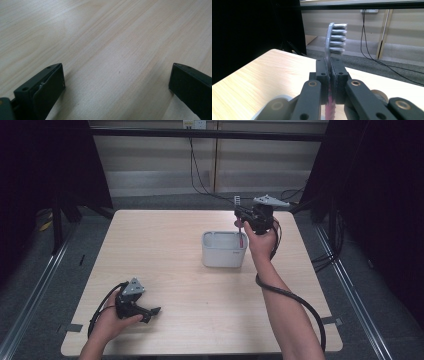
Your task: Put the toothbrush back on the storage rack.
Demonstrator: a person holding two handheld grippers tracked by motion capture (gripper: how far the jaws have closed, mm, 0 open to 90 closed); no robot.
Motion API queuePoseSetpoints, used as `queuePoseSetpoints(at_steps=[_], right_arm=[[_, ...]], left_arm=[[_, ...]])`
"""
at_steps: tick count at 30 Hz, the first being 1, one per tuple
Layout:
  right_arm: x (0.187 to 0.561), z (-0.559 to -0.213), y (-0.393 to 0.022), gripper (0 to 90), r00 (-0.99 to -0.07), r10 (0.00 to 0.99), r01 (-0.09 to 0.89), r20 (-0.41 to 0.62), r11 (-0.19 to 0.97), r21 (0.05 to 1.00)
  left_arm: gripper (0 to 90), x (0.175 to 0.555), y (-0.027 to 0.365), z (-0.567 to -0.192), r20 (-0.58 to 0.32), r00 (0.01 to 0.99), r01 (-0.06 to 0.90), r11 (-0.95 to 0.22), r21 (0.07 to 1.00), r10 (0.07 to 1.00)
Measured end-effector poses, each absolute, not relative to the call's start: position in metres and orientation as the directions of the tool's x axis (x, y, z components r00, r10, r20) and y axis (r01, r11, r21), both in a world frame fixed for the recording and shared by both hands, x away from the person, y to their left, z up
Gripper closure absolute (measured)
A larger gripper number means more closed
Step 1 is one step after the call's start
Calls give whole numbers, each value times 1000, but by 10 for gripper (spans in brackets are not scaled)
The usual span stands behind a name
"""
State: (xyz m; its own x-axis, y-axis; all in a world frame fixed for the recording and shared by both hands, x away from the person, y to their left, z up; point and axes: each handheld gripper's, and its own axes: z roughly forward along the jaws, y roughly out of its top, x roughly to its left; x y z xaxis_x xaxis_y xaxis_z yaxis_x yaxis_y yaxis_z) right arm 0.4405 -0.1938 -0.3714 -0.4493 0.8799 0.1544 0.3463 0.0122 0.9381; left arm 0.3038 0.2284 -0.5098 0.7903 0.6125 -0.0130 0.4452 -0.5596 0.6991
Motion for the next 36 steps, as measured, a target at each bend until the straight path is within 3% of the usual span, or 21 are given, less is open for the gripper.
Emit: queuePoseSetpoints(at_steps=[36], right_arm=[[421, -398, -205, 862, -441, 879, 377, 181, -2, 926]], left_arm=[[0, 304, 229, -510, -10, 791, 443, -563, 698, 611]])
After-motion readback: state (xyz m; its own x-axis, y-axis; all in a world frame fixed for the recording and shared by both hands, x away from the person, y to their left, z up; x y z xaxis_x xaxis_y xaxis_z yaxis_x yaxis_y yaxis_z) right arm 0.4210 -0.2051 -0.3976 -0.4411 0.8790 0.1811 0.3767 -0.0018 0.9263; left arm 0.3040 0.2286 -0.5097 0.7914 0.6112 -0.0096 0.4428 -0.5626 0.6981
